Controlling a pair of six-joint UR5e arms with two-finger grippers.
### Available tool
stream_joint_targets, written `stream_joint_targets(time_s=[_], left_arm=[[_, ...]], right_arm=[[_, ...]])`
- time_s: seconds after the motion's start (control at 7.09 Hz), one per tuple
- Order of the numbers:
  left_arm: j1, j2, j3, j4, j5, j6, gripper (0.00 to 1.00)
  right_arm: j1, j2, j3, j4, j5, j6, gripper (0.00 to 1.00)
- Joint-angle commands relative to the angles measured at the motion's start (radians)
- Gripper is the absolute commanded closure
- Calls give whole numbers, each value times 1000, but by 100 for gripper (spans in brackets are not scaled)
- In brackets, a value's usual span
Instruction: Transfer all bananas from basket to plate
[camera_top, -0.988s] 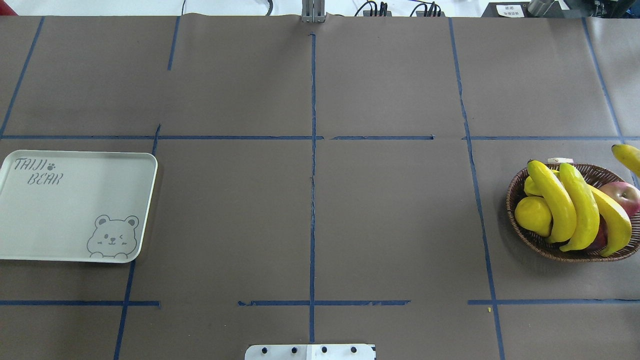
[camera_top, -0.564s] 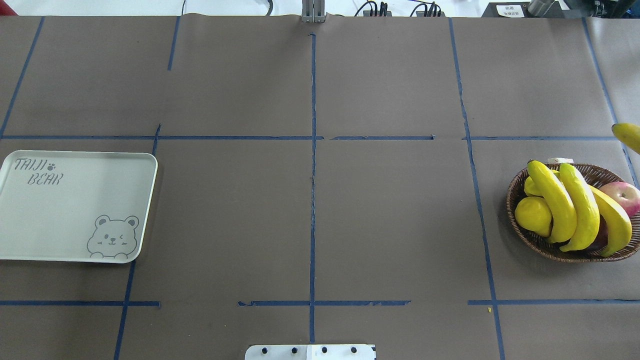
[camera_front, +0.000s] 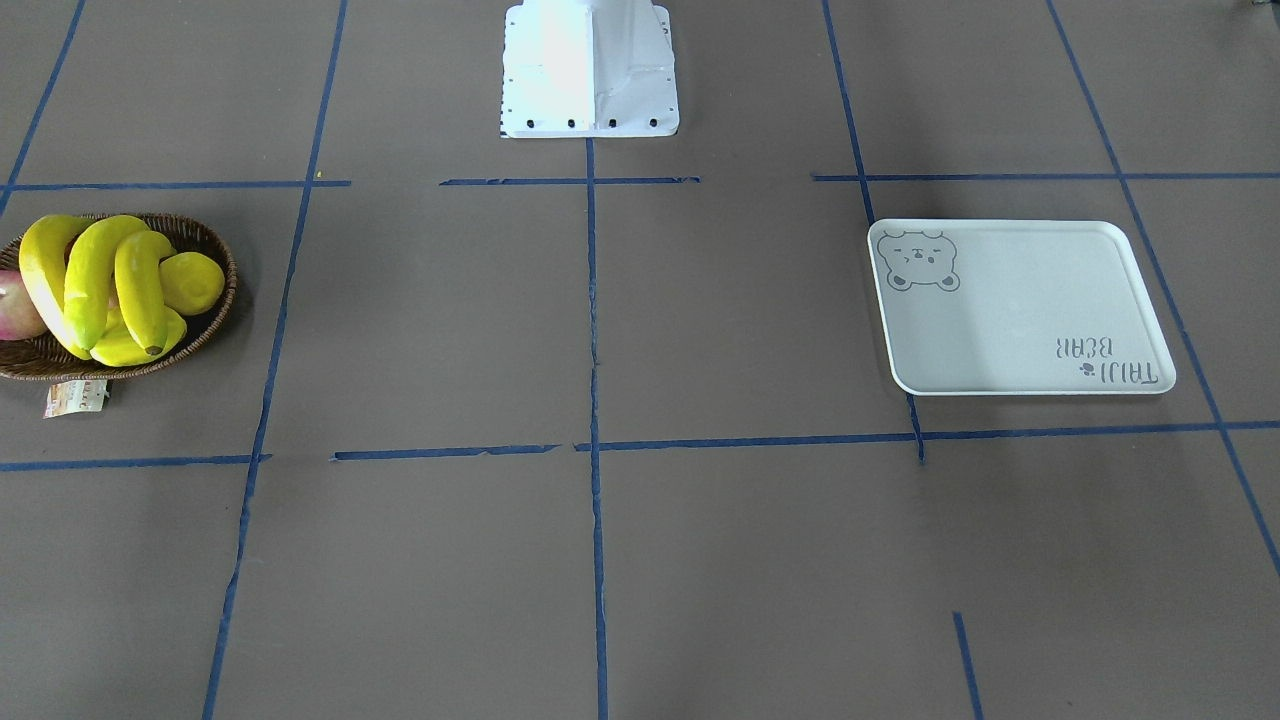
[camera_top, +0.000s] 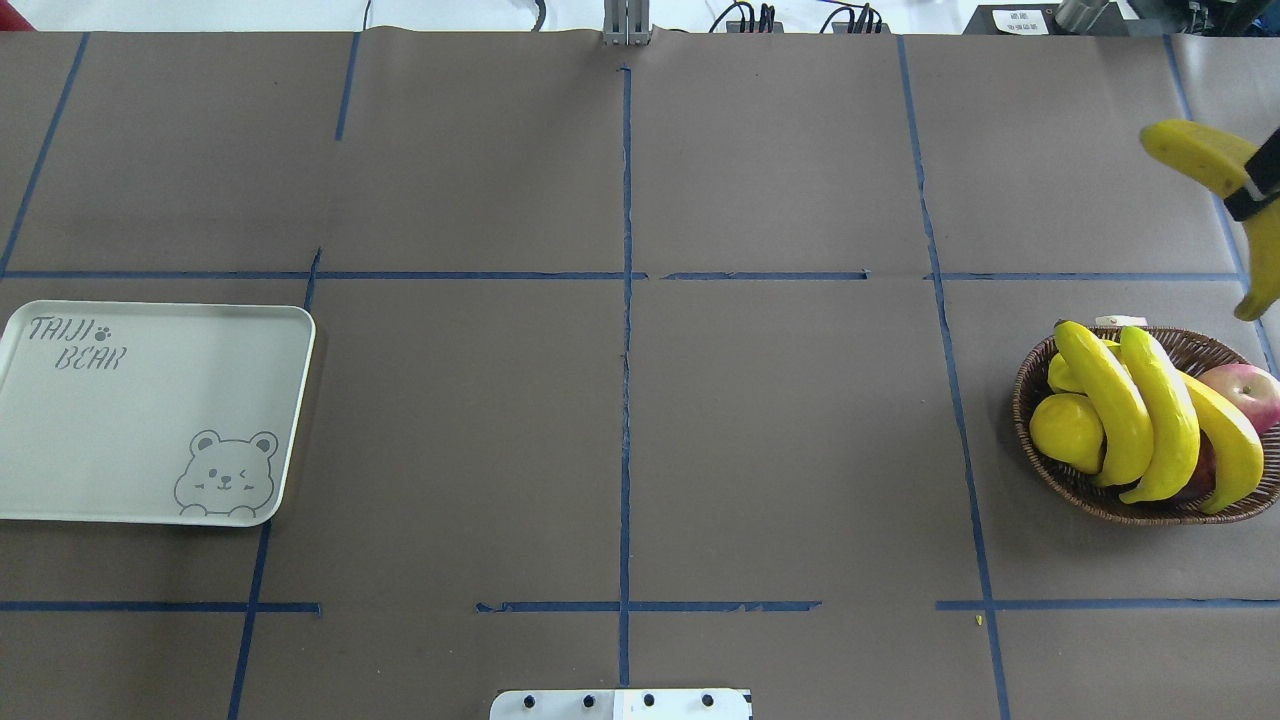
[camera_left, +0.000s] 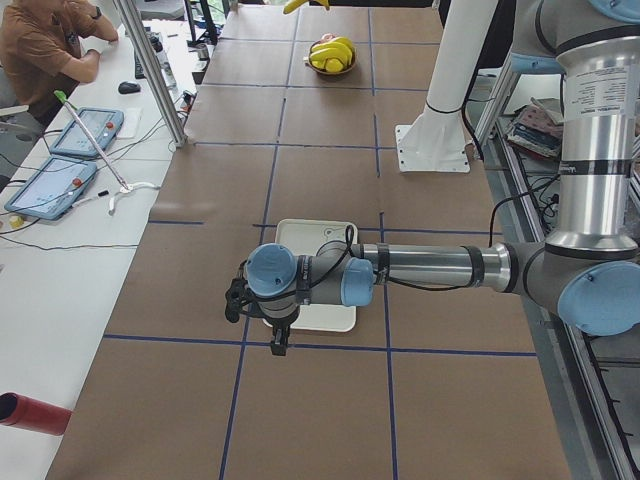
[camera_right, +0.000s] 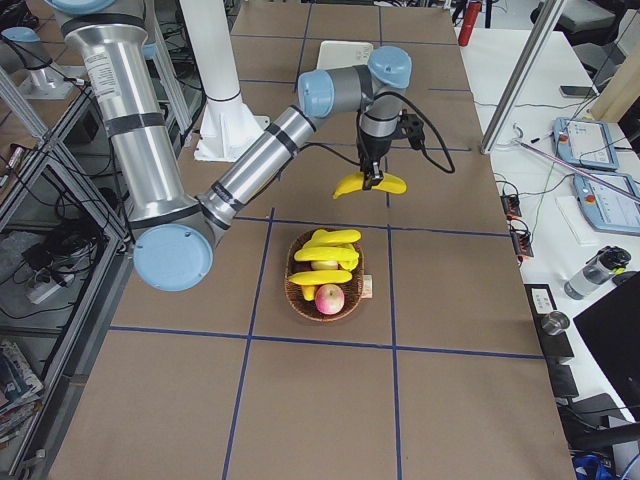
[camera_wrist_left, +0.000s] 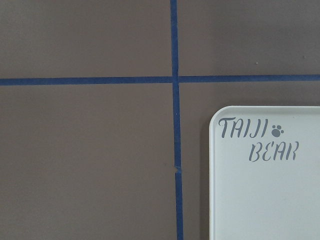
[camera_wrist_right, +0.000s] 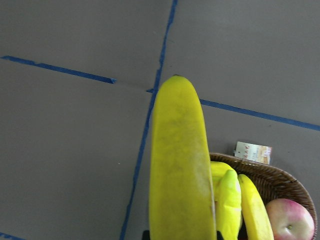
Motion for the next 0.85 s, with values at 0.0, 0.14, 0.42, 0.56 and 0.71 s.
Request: stream_joint_targets(time_s=[0.0,0.14,0.42,0.56,0.71], left_arm=[[42,-18,-35,-17,-70,-63,0],[82,-38,-40,-104,-75,-168,0],[231,-110,-33,-326,-73,-529,0],[270,-165,-17,-406,-73,-668,0],[348,-223,-20,-430,-70,-817,0]], right_arm=[[-156,69,-5,166,2,277,99],[-239,68,-8,320,-12,470,99],[-424,72,-16,604,-140,835,98],[-515,79,-19,710,-231,980,97],[-594,91,-18,779,-323,1083,97]])
